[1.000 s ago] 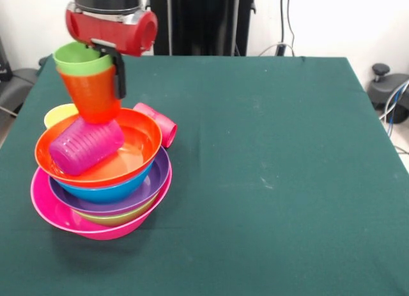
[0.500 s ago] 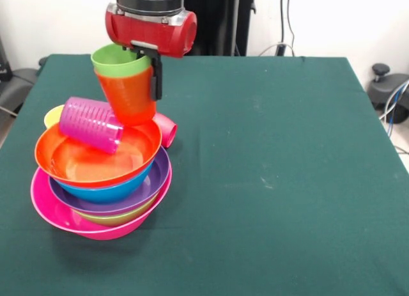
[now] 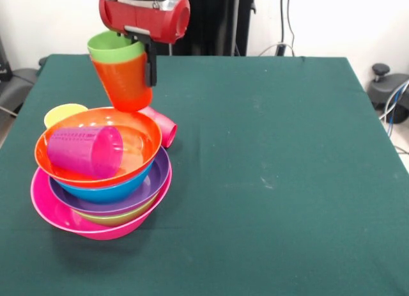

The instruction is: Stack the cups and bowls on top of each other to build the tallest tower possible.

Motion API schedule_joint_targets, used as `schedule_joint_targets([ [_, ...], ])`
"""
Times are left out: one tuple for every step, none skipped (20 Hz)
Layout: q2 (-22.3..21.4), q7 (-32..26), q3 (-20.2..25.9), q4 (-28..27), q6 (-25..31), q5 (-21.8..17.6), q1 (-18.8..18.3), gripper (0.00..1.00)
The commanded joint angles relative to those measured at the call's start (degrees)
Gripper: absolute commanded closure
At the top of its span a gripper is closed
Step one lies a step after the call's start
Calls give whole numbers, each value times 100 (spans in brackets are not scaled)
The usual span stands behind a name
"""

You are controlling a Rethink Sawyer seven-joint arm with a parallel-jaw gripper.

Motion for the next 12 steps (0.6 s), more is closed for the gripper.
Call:
schedule_joint_targets([
  [-110, 32, -8, 441, 185, 86, -26, 100],
  [-95, 20, -5, 433, 176, 86, -37, 100],
  [-101, 1, -6, 436, 177, 82, -46, 100],
  [-84, -11, -4, 420, 178, 78, -54, 100],
  [-72, -7, -9, 413, 167, 67, -54, 100],
  [-54, 3, -10, 404, 155, 62, -54, 100],
  [-32, -17, 0, 386, 147, 54, -69, 100],
  [-11, -20, -2, 368, 138, 41, -73, 100],
  [13, -25, -8, 346, 128, 23, -77, 100],
  [37, -30, -14, 324, 118, 5, -82, 100],
  [85, -48, -6, 305, 85, -10, -100, 100],
  [139, -53, -9, 275, 46, -37, -108, 100],
])
